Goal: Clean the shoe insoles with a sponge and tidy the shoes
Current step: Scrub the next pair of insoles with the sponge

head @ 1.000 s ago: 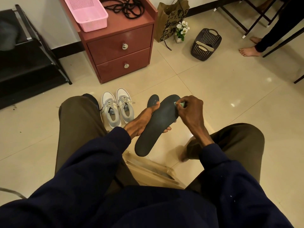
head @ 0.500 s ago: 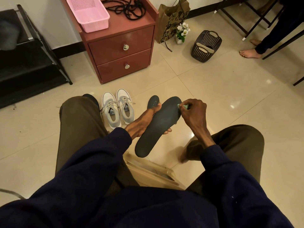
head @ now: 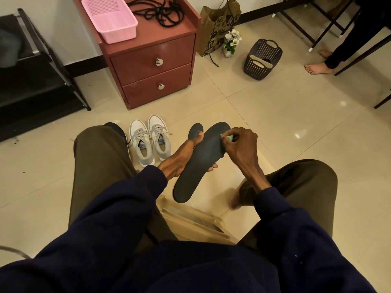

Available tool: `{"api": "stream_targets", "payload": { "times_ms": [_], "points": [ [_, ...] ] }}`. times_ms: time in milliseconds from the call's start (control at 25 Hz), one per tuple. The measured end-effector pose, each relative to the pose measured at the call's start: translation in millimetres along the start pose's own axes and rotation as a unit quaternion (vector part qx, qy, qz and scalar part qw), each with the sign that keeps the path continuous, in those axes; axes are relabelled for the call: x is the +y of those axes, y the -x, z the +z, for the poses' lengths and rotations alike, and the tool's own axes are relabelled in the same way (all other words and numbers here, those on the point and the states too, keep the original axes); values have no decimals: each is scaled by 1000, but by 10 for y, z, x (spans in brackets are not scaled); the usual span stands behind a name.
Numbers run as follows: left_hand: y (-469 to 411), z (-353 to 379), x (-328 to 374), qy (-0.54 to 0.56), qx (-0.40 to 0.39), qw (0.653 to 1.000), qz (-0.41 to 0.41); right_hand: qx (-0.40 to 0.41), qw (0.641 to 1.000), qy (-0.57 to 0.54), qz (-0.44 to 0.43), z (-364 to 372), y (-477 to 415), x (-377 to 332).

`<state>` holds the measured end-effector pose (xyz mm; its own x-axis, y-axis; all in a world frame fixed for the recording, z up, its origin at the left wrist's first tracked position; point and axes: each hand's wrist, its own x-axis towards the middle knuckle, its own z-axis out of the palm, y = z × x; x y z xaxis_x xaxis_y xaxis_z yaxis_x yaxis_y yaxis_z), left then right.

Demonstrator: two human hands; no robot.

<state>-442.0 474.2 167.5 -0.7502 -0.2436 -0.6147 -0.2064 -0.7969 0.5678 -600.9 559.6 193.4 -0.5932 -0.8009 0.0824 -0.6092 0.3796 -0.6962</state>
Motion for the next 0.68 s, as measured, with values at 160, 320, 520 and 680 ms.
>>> {"api": "stream_targets", "payload": {
  "times_ms": [160,320,520,680],
  "points": [
    [1,-4,25,9,27,999,26,-38,996,-12,-75,122,98,-208],
    [-13,-12,-7,5,15,1000,21,23,999,21,19,12,-62,93],
    [-6,21,40,13,34,999,22,-23,999,-28,-27,65,149,-137],
    [13,-50,47,-11,97,994,52,-168,974,1,-152,202,347,-370]
  ]
}}
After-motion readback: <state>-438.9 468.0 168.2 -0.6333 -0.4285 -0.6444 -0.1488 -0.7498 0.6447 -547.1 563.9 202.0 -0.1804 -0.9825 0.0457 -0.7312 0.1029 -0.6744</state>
